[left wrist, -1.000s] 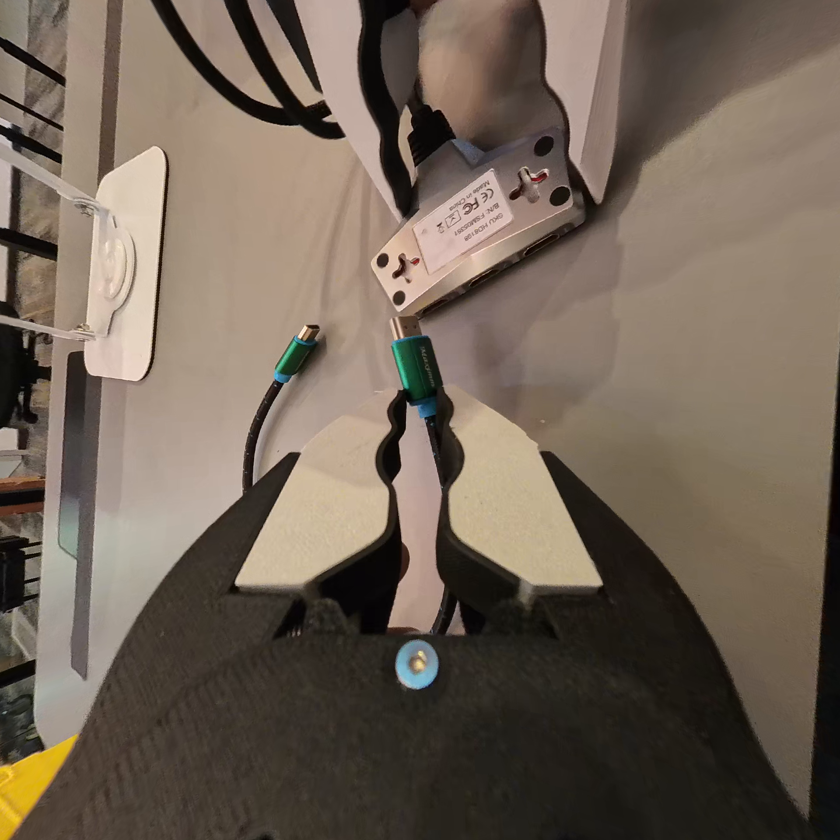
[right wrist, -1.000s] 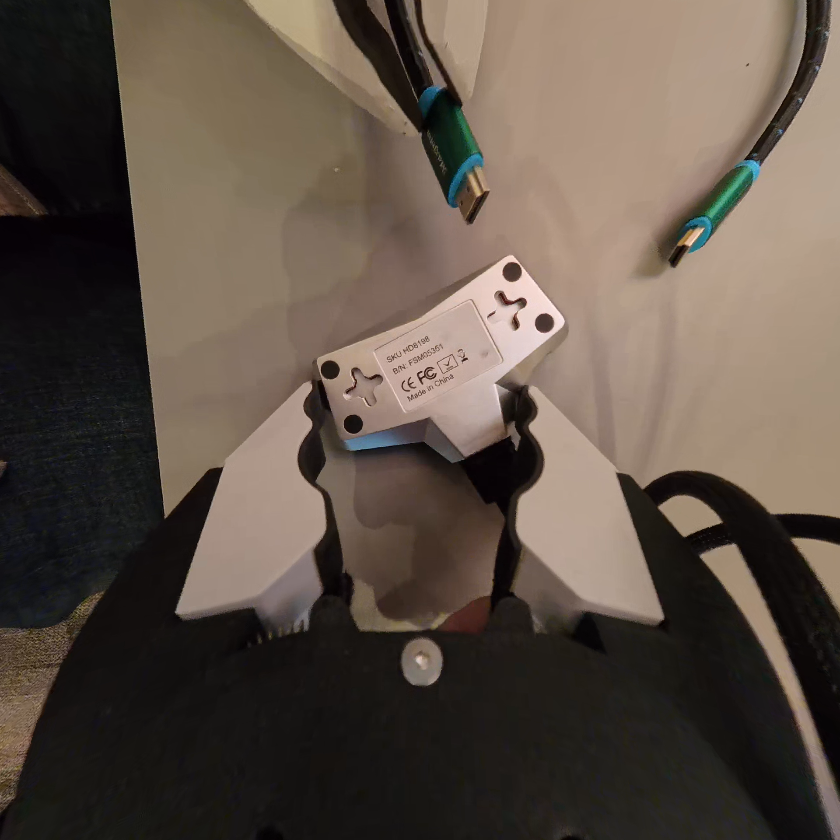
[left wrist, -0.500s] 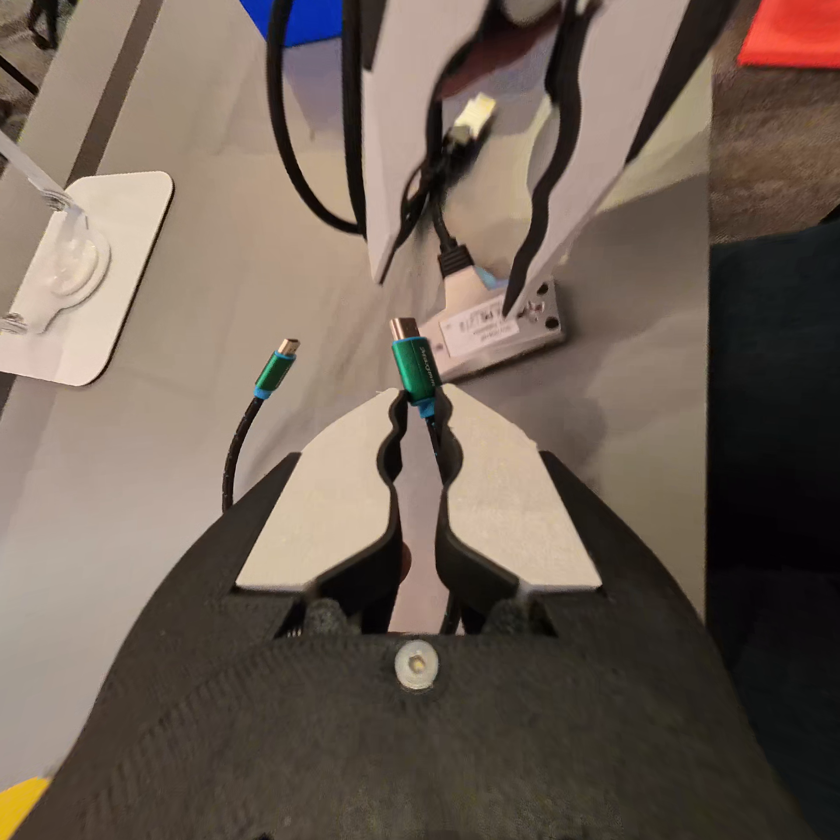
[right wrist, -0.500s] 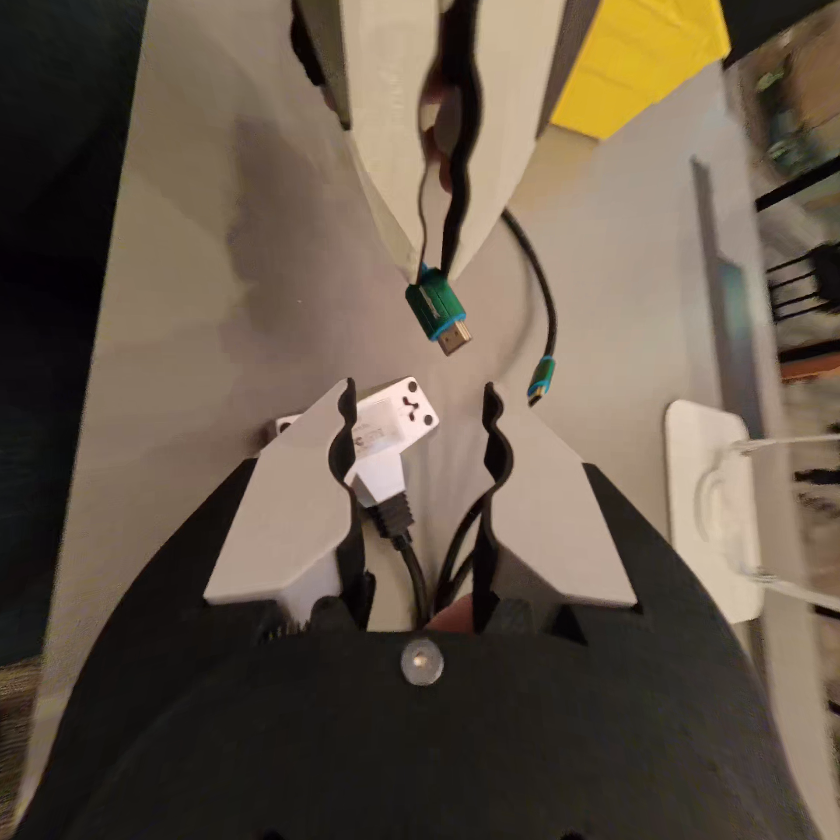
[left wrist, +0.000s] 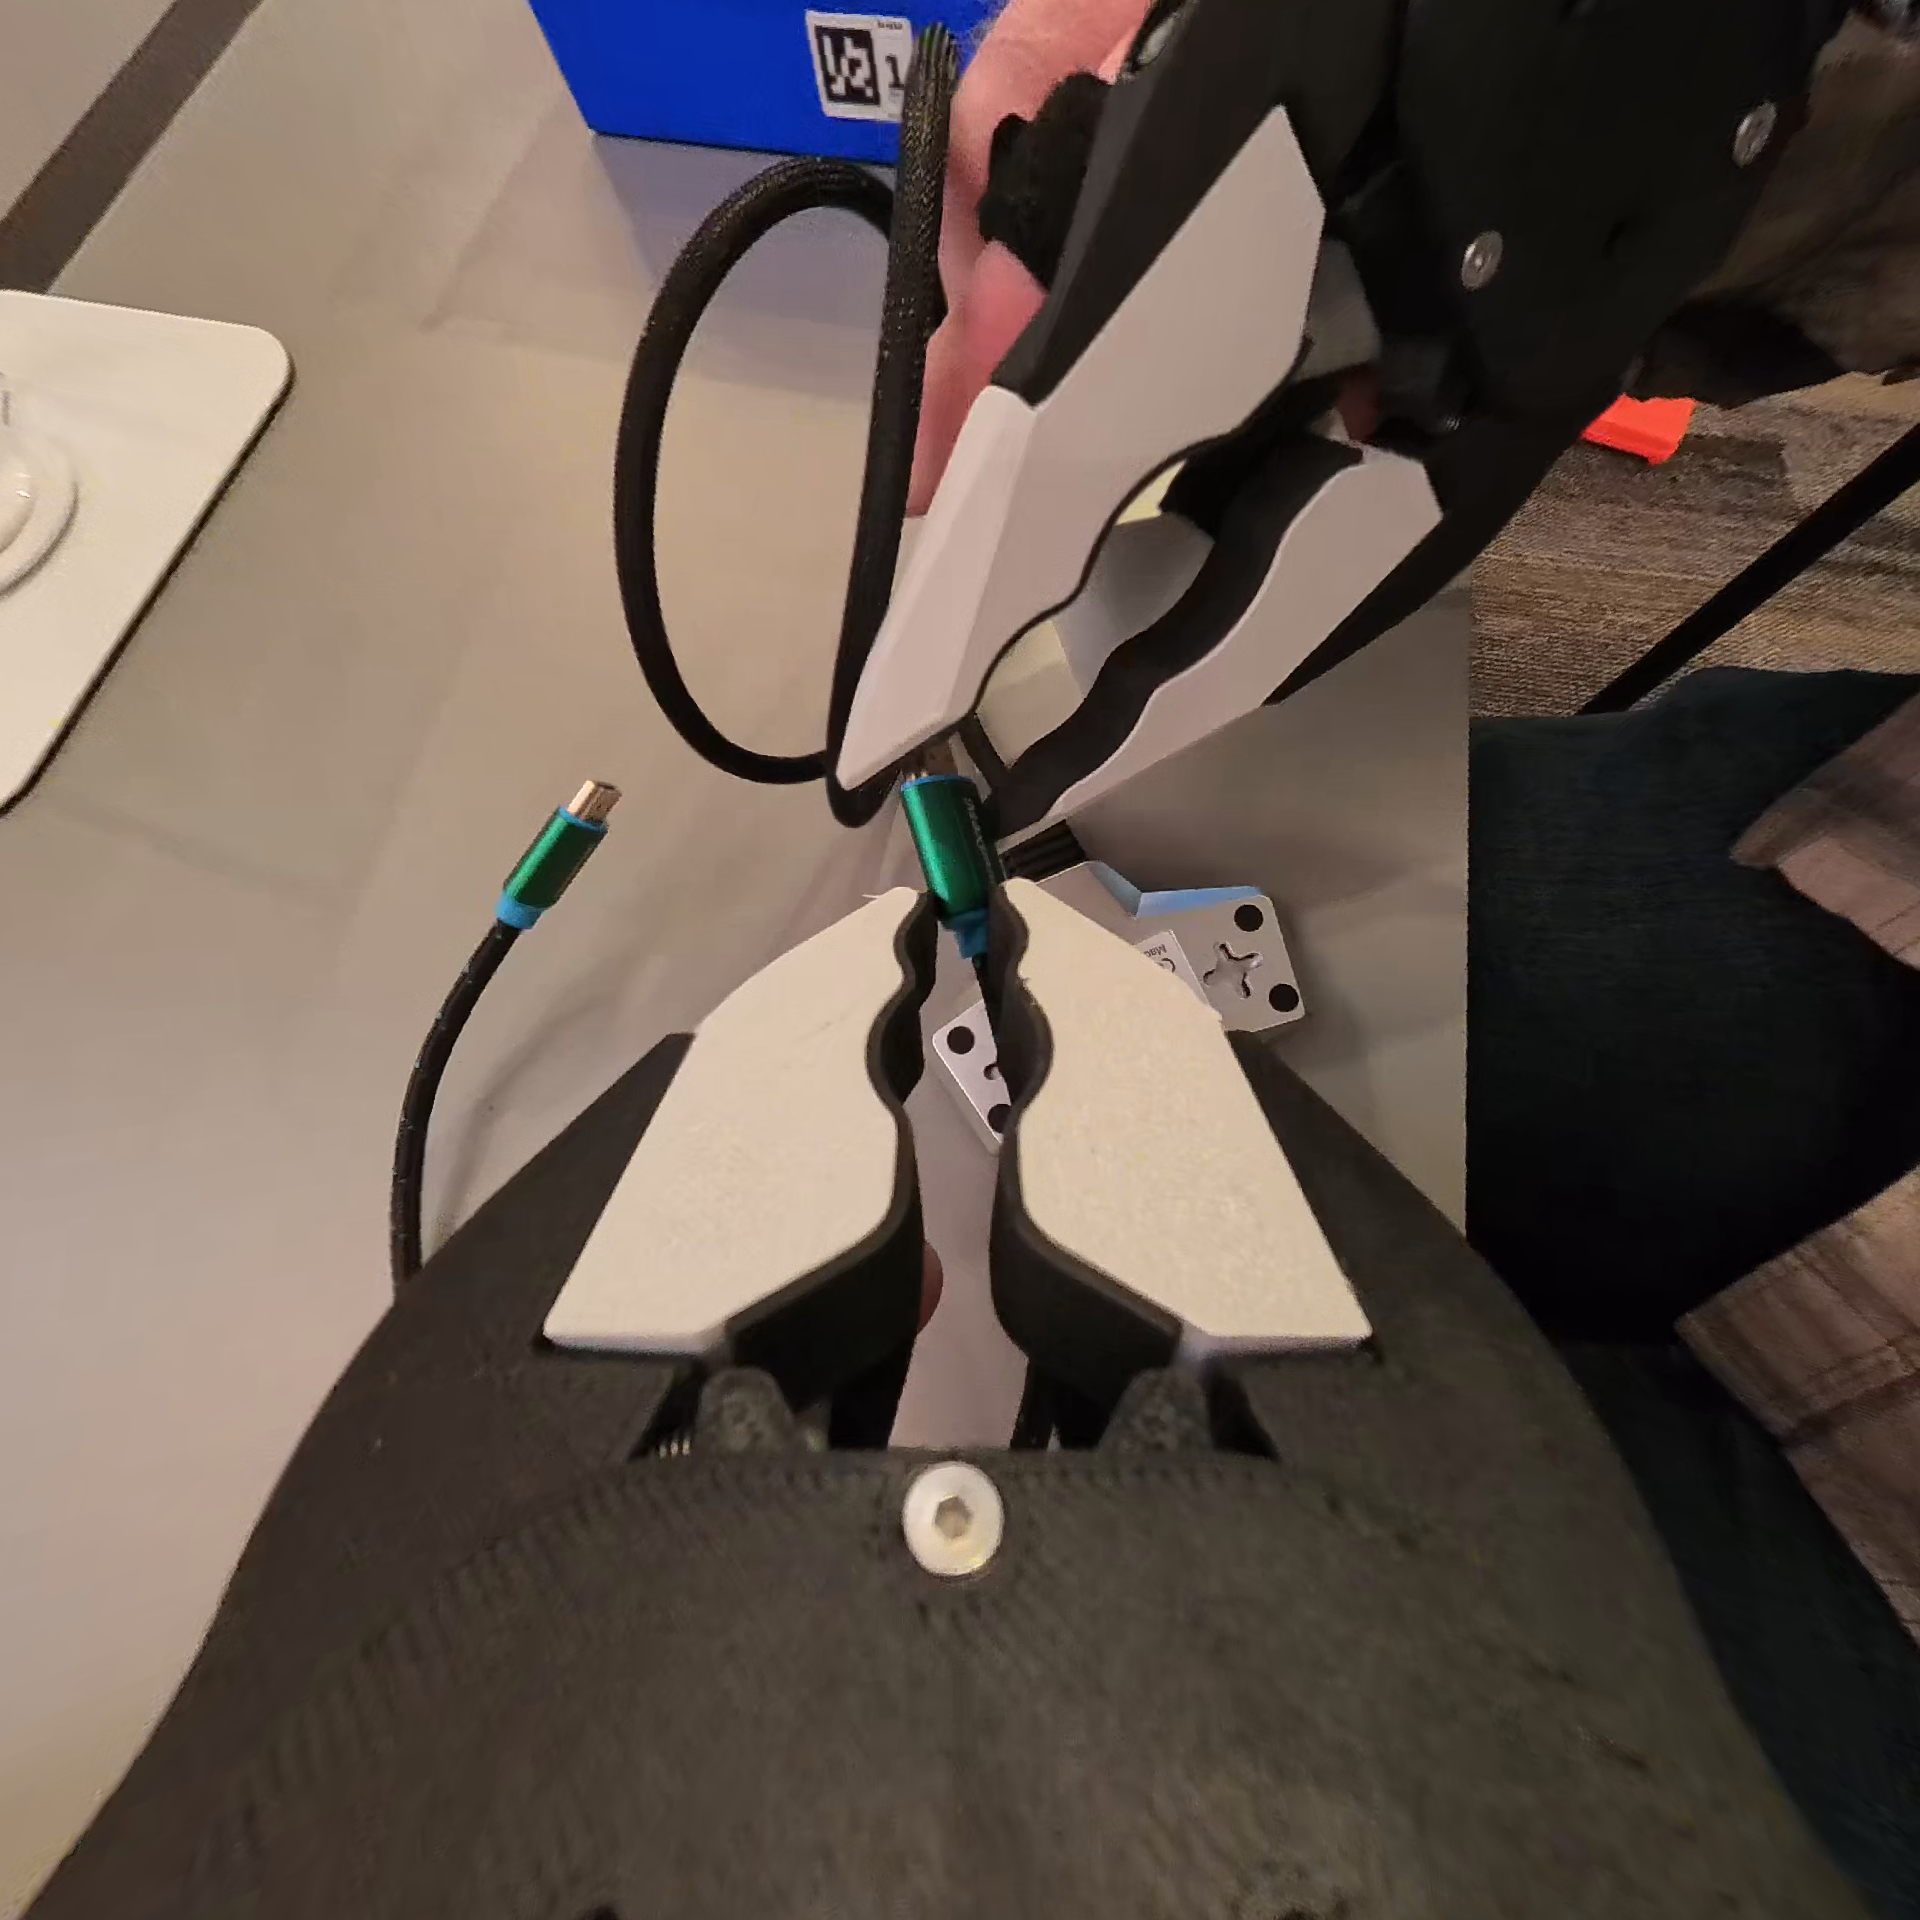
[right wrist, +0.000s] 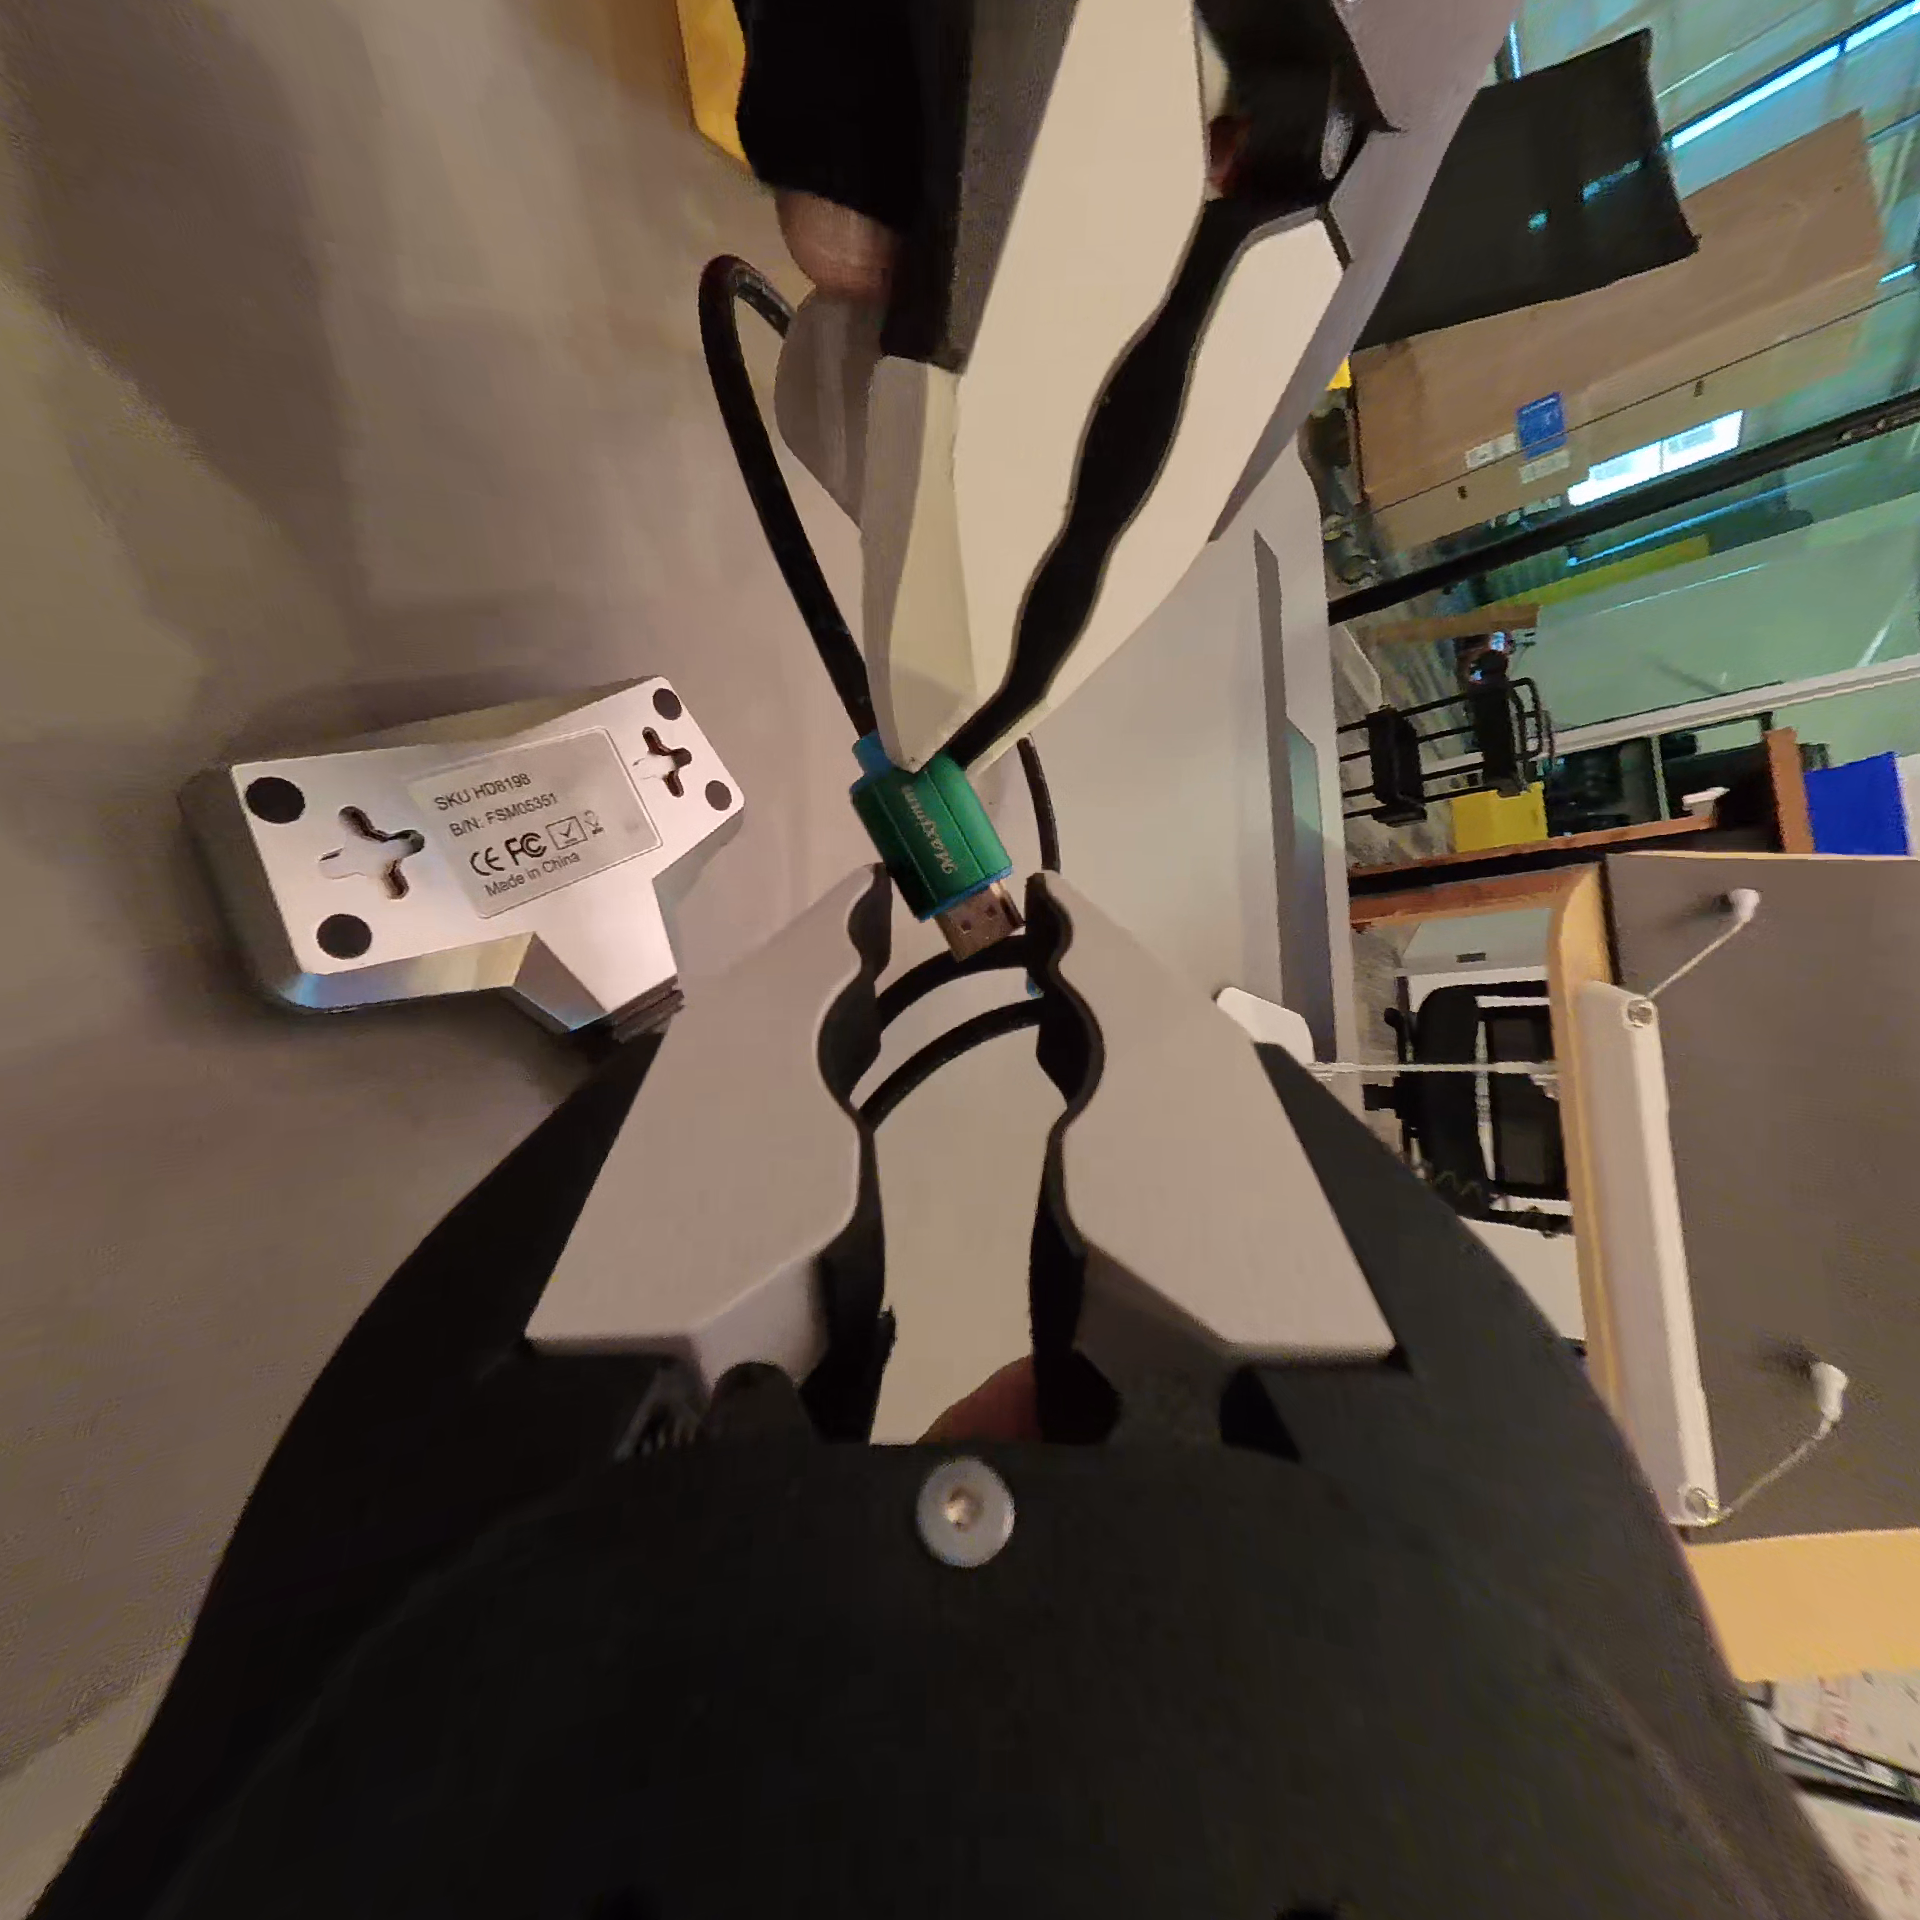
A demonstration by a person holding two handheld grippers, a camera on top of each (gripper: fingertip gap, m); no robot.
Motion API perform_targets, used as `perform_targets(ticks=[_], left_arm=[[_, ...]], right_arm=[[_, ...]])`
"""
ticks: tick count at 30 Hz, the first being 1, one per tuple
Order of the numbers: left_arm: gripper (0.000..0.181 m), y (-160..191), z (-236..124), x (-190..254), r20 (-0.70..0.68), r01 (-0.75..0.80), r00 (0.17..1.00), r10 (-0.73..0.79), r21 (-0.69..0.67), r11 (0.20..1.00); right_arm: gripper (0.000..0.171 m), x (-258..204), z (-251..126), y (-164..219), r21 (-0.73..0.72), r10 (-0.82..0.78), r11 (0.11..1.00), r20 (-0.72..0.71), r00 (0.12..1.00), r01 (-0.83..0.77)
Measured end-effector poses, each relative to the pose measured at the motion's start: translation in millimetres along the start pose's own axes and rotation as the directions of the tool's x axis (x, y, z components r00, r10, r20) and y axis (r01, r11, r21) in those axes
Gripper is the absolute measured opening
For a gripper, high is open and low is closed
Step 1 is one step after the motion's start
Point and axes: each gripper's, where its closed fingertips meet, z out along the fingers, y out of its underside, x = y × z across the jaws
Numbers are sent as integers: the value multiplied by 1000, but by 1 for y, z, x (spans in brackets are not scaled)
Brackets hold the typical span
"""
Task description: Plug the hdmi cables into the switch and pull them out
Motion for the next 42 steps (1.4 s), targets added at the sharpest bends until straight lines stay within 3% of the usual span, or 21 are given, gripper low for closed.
perform_targets(ticks=[6,11,22,28,31,36,39,42], left_arm=[[8,-6,-1,-3,-30,59,998,-58,33,998],[8,-9,-2,-6,-14,36,999,-36,50,998],[21,-40,-35,-16,288,-255,925,246,-6,967],[14,-23,-44,40,102,-286,951,291,-58,956],[22,-8,-32,57,71,-209,975,211,-45,977],[39,18,8,47,123,-8,992,10,-11,1000],[44,9,20,31,164,92,980,-110,113,989],[49,-7,20,10,138,231,950,-279,289,929]], right_arm=[[23,5,5,-2,-45,-107,994,-77,991,104],[21,7,3,0,-34,-29,999,-59,998,27],[20,17,-1,0,32,198,980,-24,980,-197],[19,23,-4,1,58,272,961,-16,962,-271],[19,26,-6,0,75,302,951,-10,953,-300],[20,28,-8,-5,94,337,937,6,942,-336],[18,29,-10,-6,101,354,930,19,935,-354],[19,29,-12,-7,109,373,921,37,927,-375]])
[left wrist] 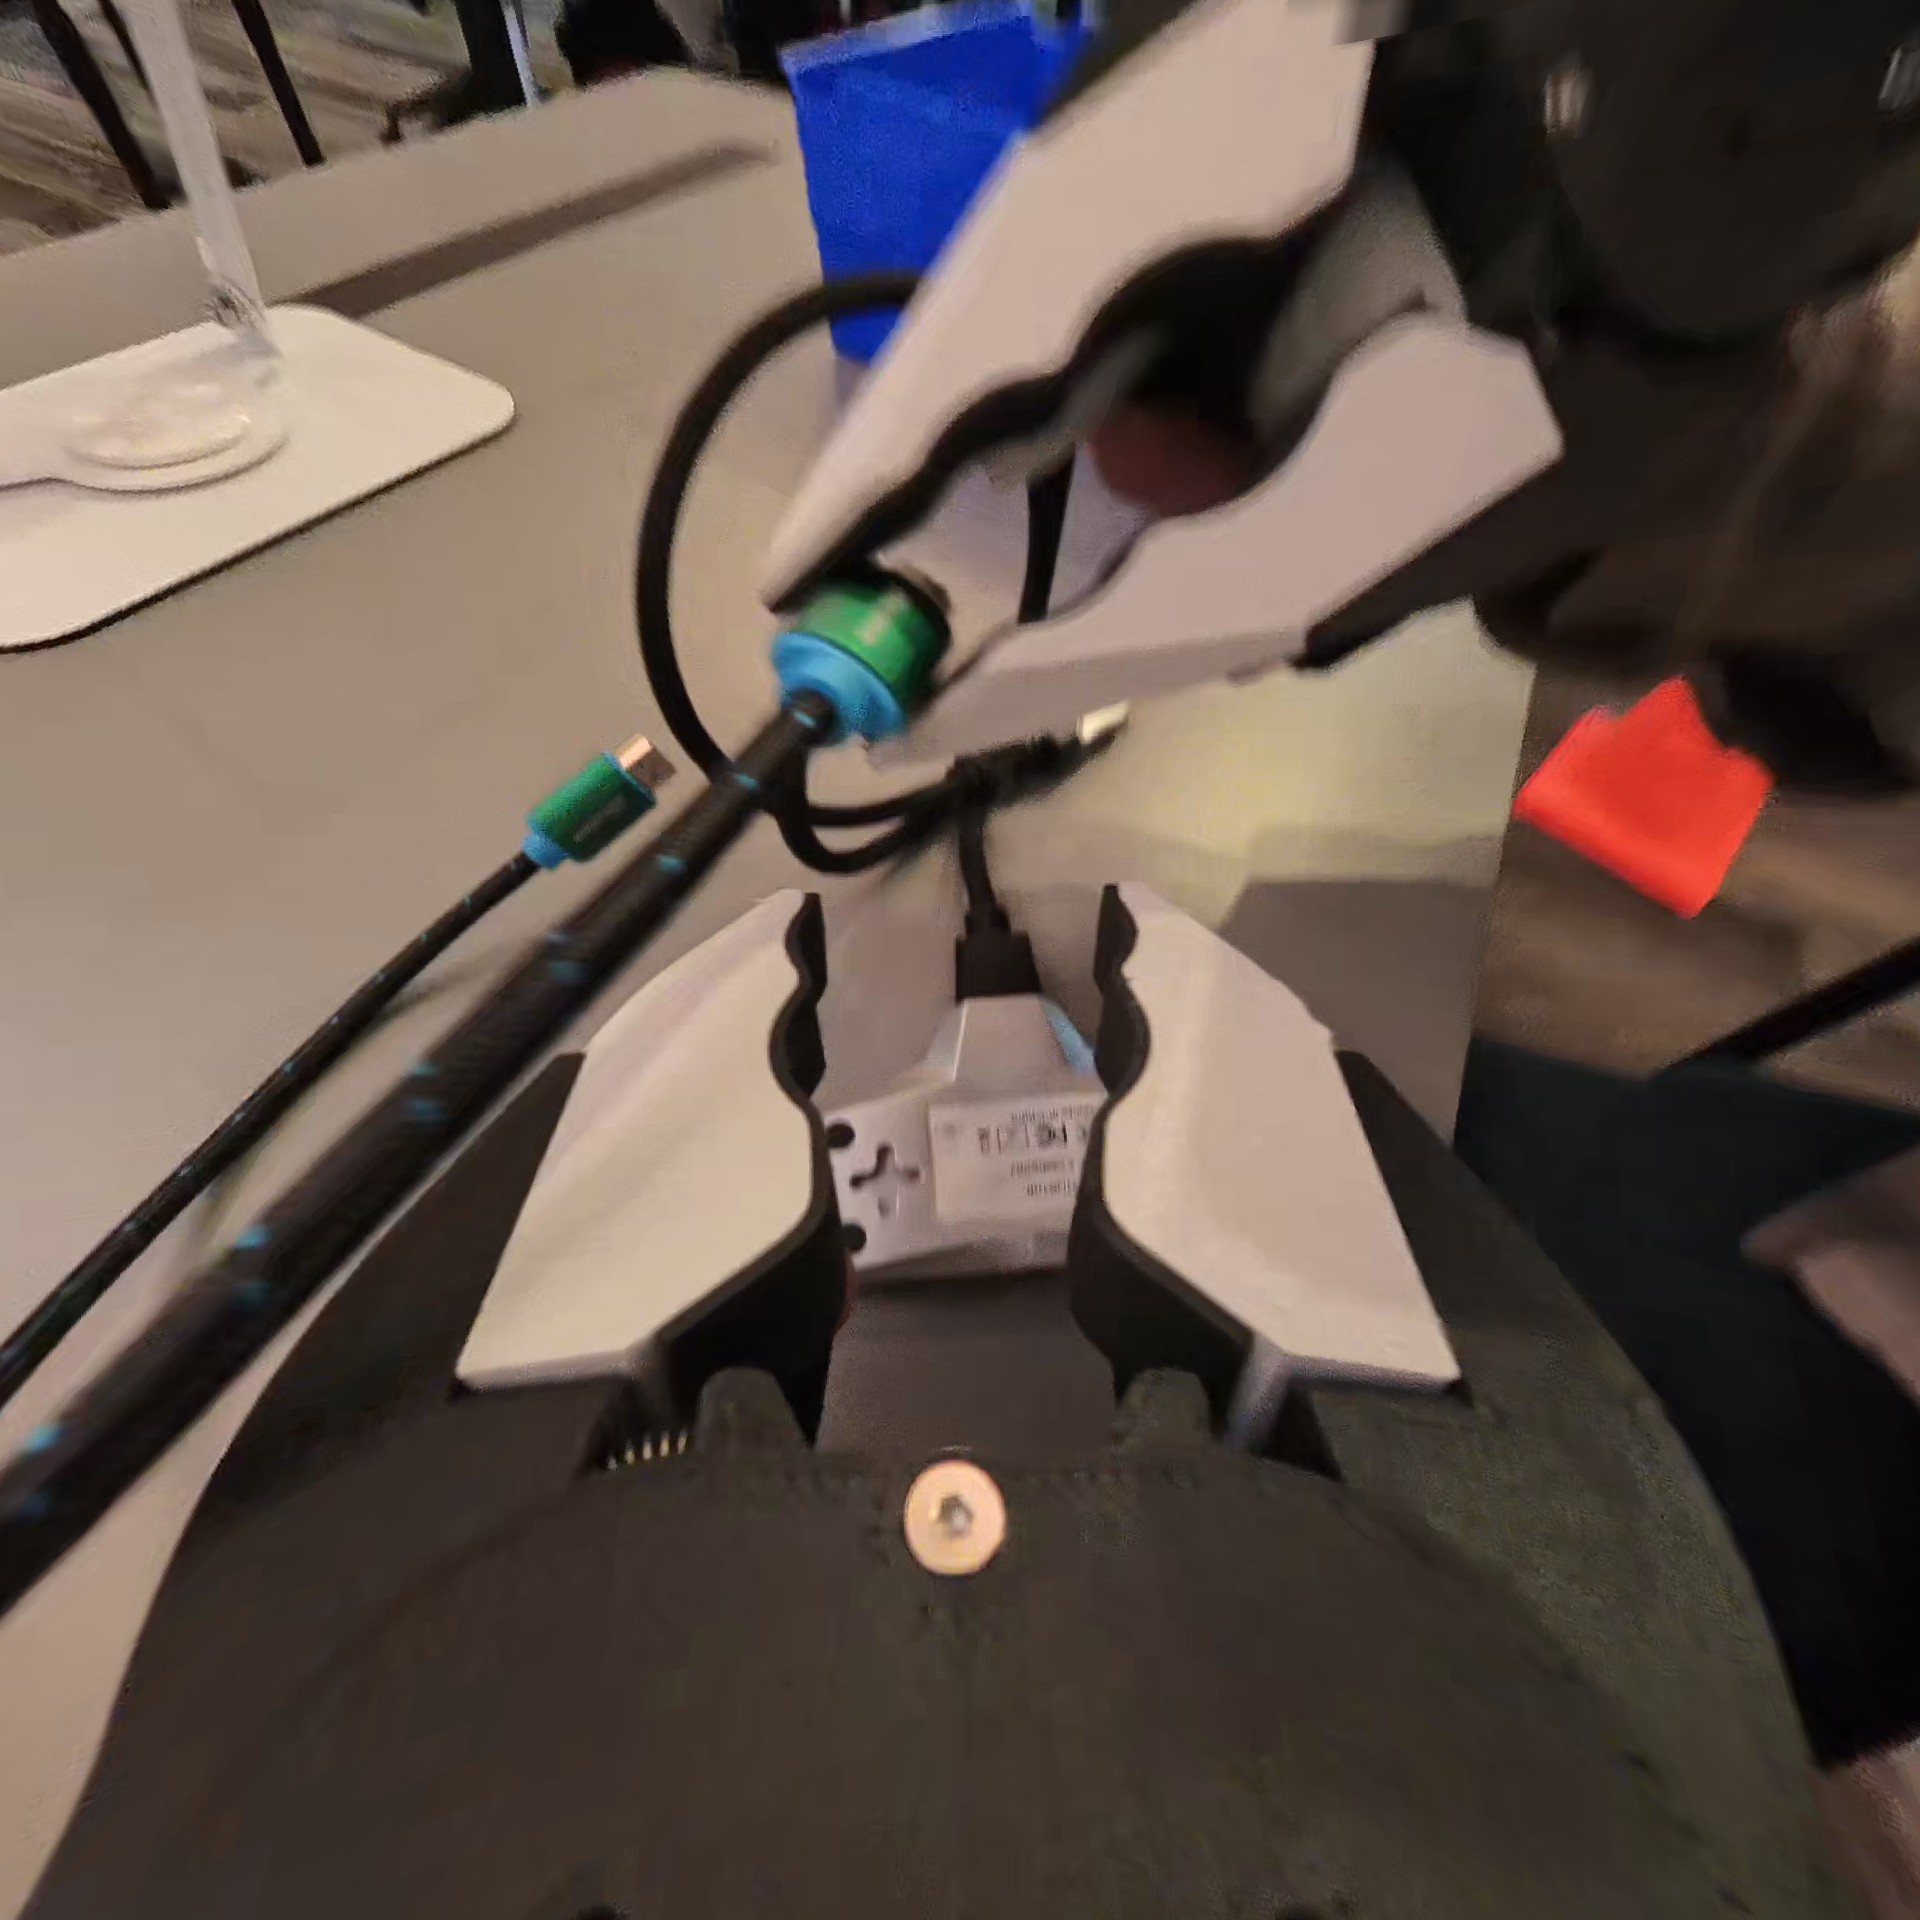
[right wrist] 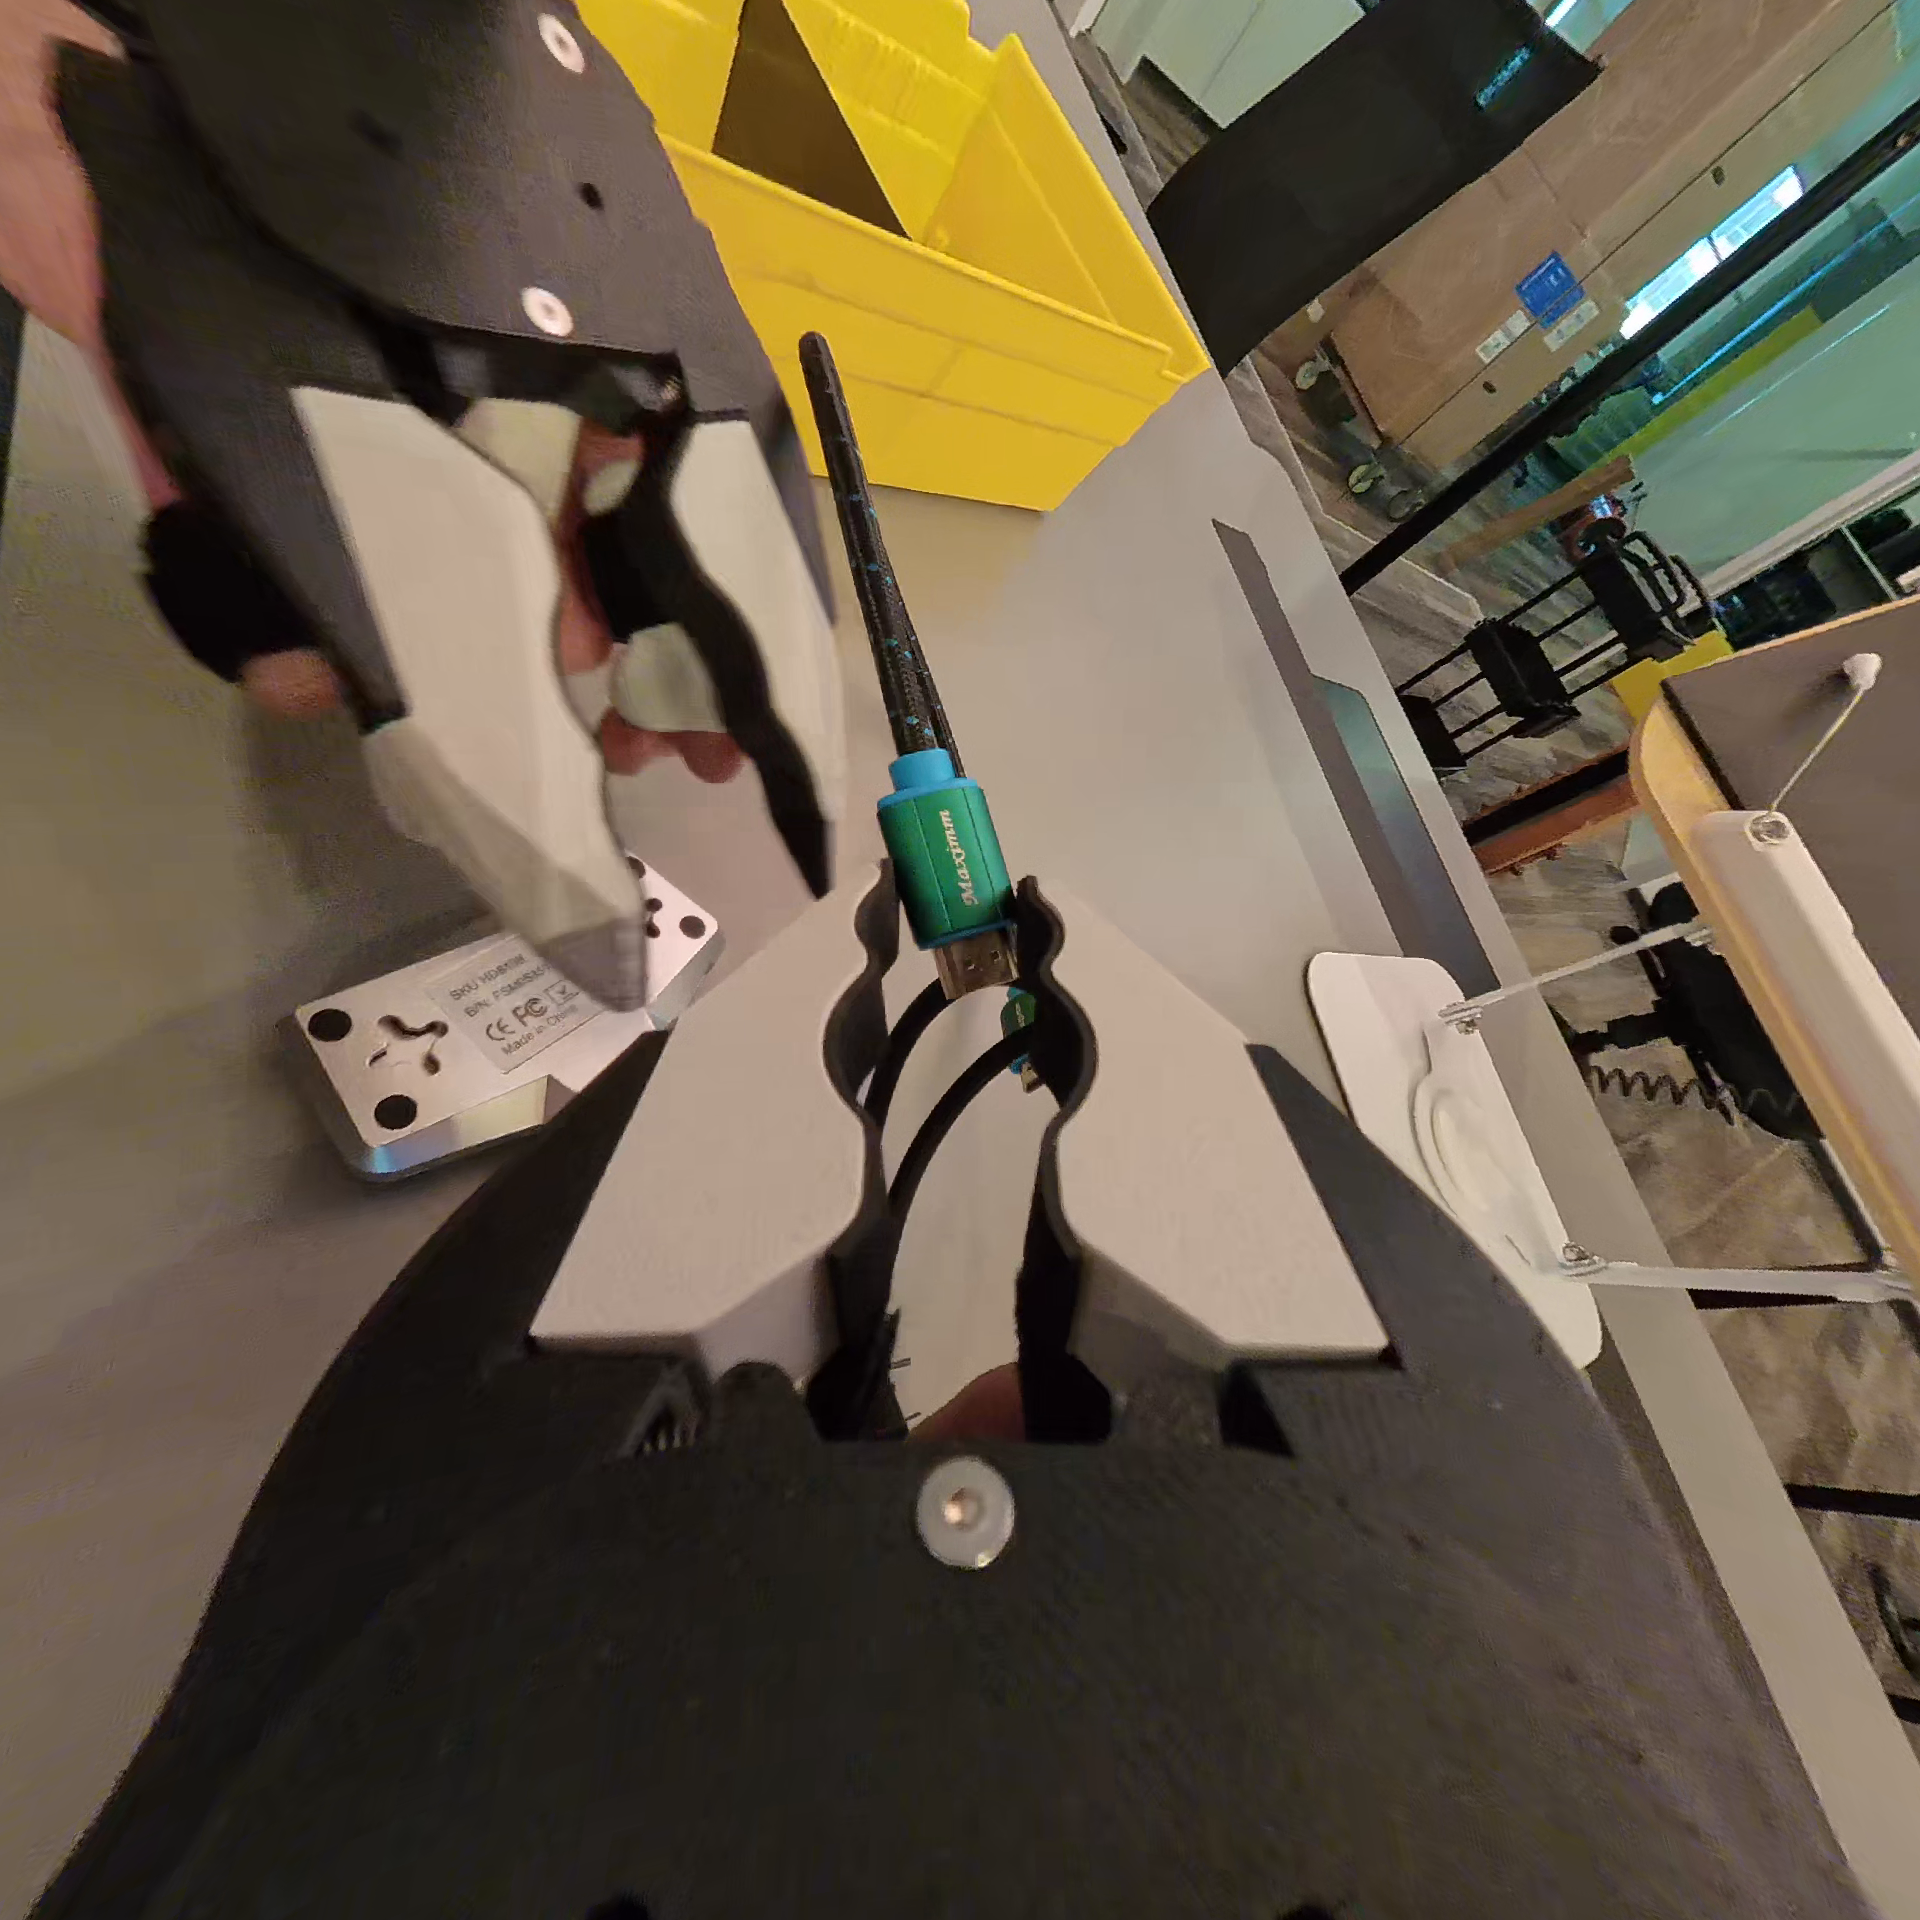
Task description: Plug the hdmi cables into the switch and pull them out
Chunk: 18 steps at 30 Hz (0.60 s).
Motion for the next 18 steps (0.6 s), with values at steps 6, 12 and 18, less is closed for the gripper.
perform_targets(ticks=[6,12,18], left_arm=[[63,-40,-11,-13,17,-12,1000,8,249,968],[55,-58,-11,-4,-24,-86,995,99,316,945],[19,-61,-14,0,-59,-104,990,129,310,945]], right_arm=[[17,-1,-2,-2,22,55,998,49,997,-56],[18,-7,-7,-4,48,143,987,147,979,-151],[18,-17,-10,-3,41,159,984,225,961,-172]])
